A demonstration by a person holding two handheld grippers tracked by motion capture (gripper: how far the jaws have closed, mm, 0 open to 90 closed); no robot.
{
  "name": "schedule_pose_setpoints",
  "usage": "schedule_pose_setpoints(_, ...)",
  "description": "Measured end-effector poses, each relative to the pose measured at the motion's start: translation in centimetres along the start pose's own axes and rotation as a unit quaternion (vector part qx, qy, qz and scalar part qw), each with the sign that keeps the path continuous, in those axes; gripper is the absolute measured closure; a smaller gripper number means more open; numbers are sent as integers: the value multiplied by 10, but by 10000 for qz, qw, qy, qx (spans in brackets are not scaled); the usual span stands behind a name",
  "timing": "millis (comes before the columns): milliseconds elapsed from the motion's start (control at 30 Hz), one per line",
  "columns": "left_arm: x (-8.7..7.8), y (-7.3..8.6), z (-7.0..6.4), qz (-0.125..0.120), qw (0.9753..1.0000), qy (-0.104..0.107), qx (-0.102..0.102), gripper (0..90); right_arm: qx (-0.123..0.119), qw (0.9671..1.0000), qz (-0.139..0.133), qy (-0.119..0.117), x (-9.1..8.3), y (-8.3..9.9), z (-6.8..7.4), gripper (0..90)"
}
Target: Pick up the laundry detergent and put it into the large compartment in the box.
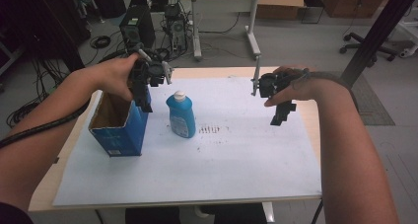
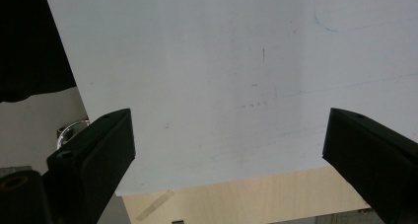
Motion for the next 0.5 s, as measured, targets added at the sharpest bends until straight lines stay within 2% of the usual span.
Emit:
schedule_pose_setpoints(167, 0, 0, -1, 20, 10000, 3, 25, 2, 8, 10000, 20, 20, 0, 1, 1, 55)
schedule_pose_setpoints(400, -3, 1, -1, 24, 10000, -58, 34, 2, -26, 9999, -87, 72, 1, -1, 4, 54)
schedule_pose_setpoints(500, -7, 0, 0, -13, 9999, -22, 141, 2, -70, 9999, -86, 88, 2, -2, 5, 55)
Point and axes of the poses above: each handheld gripper's, and its own axes: x roughly forward along the jaws, y roughly out of its underside, z roughly to its left, the point moved 6 cm from there along x, roughly forward along the jaws, and after that the axes turned 15 degrees about -y, right-handed, at the moved point
